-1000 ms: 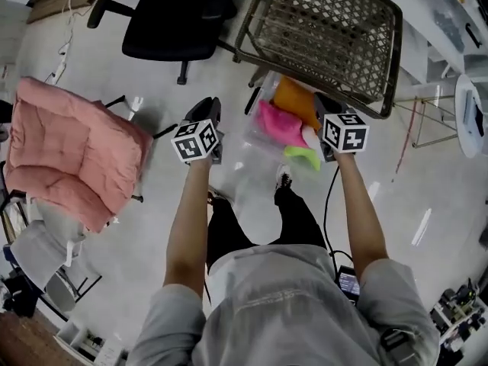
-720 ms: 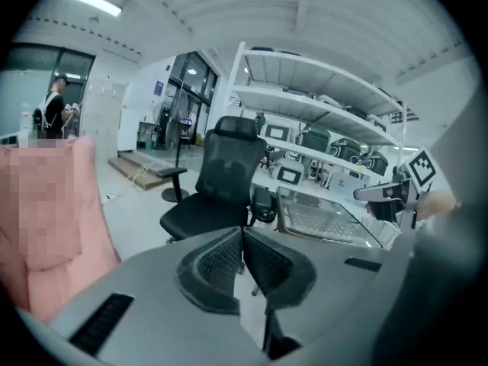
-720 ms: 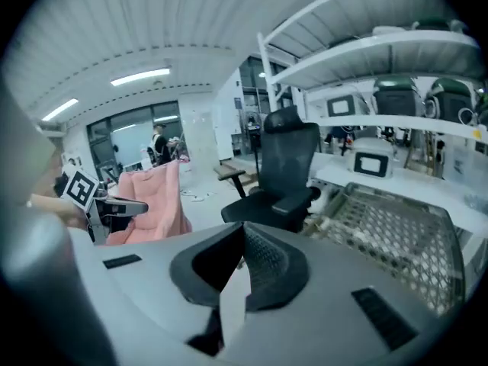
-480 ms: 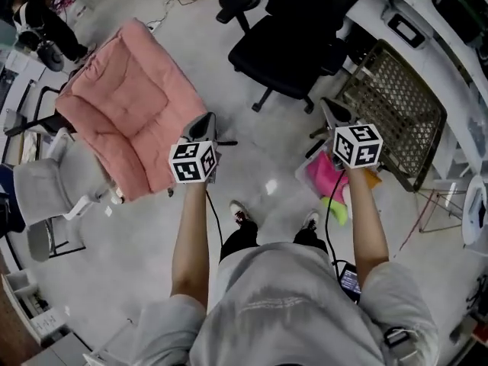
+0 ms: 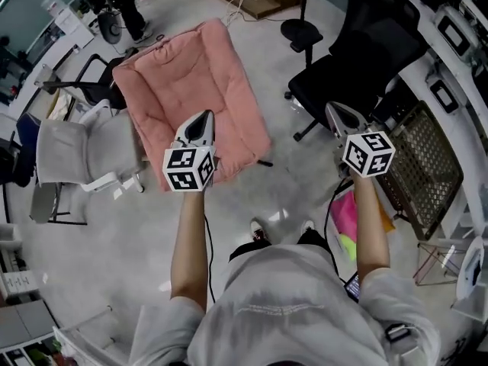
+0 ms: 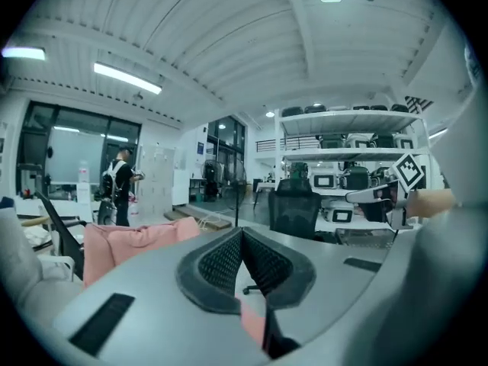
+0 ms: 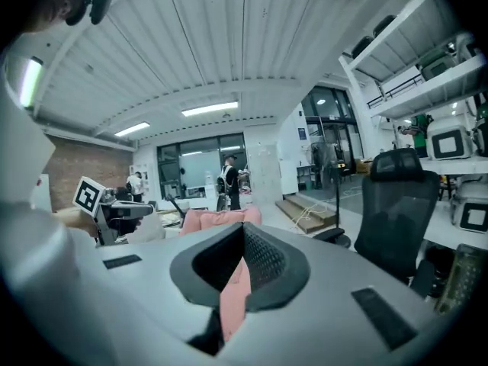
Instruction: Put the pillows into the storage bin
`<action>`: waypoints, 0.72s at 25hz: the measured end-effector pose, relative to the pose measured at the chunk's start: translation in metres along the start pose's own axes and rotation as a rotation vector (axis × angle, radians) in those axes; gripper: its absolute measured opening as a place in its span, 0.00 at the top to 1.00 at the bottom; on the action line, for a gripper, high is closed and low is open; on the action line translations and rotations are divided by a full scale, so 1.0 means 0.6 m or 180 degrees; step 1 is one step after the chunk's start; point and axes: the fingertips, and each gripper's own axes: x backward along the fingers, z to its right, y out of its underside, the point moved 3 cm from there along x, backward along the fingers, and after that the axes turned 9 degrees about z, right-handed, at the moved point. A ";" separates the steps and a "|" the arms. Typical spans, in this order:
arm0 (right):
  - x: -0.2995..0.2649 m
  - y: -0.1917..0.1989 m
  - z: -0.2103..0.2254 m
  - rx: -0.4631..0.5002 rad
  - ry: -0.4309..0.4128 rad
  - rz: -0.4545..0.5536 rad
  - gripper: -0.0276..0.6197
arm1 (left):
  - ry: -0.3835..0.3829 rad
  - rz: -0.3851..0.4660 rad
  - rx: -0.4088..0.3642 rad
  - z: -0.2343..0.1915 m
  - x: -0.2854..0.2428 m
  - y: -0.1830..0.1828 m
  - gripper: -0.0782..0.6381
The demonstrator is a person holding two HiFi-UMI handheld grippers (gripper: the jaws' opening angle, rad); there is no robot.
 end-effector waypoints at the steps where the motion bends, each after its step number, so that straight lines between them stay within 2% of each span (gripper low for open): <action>1: -0.018 -0.007 -0.013 0.0005 -0.0083 0.0016 0.92 | -0.0078 0.0033 -0.0039 -0.016 0.009 -0.012 0.87; 5: -0.086 -0.038 -0.061 0.0161 -0.0371 0.0089 0.92 | -0.0295 0.0096 -0.0132 -0.069 0.040 -0.046 0.87; 10: -0.154 -0.081 -0.101 0.0463 -0.0645 0.0174 0.92 | -0.0475 0.0145 -0.0235 -0.103 0.055 -0.085 0.87; 14: -0.196 -0.132 -0.099 0.0576 -0.0821 0.0304 0.92 | -0.0613 0.0253 -0.0330 -0.100 0.046 -0.130 0.87; 18: -0.217 -0.165 -0.079 0.0858 -0.0947 0.0380 0.92 | -0.0731 0.0360 -0.0452 -0.078 0.025 -0.163 0.87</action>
